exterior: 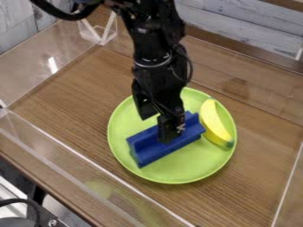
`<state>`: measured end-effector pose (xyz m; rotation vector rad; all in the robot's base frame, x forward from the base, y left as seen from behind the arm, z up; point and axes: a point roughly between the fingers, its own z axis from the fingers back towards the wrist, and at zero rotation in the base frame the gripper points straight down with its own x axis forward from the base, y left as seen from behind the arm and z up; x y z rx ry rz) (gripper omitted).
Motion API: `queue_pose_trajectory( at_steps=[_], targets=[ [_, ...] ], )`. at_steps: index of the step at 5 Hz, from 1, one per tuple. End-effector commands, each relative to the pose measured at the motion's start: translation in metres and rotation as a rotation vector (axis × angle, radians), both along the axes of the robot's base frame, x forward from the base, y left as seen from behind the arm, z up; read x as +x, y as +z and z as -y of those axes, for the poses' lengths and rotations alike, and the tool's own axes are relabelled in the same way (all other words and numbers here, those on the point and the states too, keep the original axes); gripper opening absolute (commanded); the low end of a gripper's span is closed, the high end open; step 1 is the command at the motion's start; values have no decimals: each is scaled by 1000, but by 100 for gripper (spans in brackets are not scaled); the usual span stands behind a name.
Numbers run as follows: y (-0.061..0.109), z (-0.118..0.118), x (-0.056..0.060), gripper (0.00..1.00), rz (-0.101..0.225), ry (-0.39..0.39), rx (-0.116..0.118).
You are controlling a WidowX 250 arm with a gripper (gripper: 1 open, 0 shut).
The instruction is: Put the blue object in the green plate
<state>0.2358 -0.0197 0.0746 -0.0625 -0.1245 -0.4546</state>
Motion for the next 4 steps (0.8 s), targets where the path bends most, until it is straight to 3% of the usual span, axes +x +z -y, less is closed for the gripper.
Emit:
queue_pose_trajectory(
  at_steps=[1,4],
  targets=[
    [21,0,8,100,70,3,2],
    [30,-4,9,100,96,53,-7]
  ],
)
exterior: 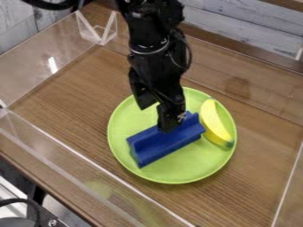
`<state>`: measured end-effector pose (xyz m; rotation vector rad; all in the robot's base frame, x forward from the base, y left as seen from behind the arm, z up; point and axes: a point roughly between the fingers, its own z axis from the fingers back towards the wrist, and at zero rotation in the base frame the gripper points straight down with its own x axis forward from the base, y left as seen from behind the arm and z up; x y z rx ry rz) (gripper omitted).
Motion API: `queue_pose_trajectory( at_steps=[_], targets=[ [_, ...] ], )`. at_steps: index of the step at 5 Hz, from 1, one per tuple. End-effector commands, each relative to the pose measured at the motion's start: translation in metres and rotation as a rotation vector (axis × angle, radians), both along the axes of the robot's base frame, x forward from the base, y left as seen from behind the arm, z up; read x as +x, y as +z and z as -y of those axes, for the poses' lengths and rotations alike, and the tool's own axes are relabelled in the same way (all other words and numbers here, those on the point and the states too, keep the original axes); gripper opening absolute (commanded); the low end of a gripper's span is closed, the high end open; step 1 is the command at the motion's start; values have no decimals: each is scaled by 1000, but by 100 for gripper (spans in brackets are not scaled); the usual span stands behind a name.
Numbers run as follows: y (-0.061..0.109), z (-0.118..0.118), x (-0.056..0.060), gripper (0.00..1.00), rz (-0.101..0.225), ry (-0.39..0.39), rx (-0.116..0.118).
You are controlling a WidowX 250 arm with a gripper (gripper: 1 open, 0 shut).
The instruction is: Put the blue object in the green plate
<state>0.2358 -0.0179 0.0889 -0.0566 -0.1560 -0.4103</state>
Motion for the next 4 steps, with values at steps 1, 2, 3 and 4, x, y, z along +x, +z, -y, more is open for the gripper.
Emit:
queue_pose_trajectory(
  at_steps=[1,2,3,4],
  targets=[
    [17,-3,9,100,70,24,-7],
    [19,-5,8,100,74,42,-13],
    [19,-6,8,100,78,60,-20],
    [20,-7,8,100,81,78,-27]
  ],
)
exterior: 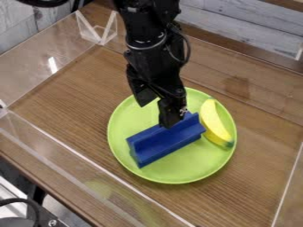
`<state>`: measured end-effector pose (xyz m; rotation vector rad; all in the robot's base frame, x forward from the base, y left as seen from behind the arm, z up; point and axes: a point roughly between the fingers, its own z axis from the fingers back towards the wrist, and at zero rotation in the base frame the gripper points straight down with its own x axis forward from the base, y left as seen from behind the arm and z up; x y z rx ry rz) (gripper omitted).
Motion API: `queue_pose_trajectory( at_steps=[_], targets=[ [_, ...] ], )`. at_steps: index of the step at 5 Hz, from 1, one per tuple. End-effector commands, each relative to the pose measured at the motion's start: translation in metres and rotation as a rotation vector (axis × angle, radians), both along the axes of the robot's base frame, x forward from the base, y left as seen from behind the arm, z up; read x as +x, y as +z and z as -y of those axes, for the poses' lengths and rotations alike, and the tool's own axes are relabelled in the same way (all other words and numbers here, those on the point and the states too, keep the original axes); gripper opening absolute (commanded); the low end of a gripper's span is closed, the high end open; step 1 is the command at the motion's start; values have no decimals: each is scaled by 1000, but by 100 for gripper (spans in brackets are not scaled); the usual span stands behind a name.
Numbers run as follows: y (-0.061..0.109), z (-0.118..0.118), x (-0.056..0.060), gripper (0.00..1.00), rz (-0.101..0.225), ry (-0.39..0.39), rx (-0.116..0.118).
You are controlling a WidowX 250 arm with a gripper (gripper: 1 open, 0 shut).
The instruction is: Put the blue object in the green plate
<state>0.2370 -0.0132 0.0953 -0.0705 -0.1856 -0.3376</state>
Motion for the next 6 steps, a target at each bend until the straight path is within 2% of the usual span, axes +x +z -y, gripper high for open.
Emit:
queue_pose_trajectory(
  at_steps=[1,6],
  targets=[
    [8,1,3,100,52,9,-10],
    [-29,19,-10,100,20,-3,-58]
  ],
)
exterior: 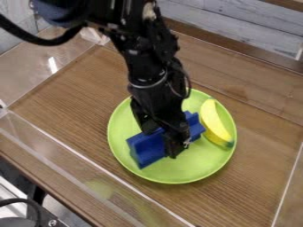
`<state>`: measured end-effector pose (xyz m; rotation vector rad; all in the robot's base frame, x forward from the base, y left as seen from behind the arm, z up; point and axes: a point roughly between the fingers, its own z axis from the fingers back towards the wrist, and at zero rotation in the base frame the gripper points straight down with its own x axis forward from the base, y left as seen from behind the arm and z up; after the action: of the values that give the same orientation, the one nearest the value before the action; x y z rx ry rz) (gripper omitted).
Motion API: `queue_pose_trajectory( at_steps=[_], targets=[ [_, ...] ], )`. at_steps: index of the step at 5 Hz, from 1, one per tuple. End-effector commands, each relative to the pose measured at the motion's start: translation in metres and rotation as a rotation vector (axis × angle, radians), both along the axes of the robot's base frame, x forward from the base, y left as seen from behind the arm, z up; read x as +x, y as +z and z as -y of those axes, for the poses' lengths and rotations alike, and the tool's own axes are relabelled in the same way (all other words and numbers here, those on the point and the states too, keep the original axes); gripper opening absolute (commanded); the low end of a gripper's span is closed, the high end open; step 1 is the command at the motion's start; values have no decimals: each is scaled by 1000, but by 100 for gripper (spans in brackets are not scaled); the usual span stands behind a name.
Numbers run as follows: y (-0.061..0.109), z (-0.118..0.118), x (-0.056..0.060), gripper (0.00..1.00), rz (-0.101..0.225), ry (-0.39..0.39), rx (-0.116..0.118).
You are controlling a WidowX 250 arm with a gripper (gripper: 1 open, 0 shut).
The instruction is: Put the blue object in the green plate
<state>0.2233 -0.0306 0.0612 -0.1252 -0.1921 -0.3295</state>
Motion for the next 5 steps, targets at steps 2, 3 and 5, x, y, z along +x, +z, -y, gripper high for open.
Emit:
queue_pose_trajectory(
  at_steps=[2,3,5],
  targets=[
    [-14,7,2,100,9,0,-19],
    [-21,9,1,100,-5,8,-25],
    [-23,8,3,0,2,6,-27]
  ],
)
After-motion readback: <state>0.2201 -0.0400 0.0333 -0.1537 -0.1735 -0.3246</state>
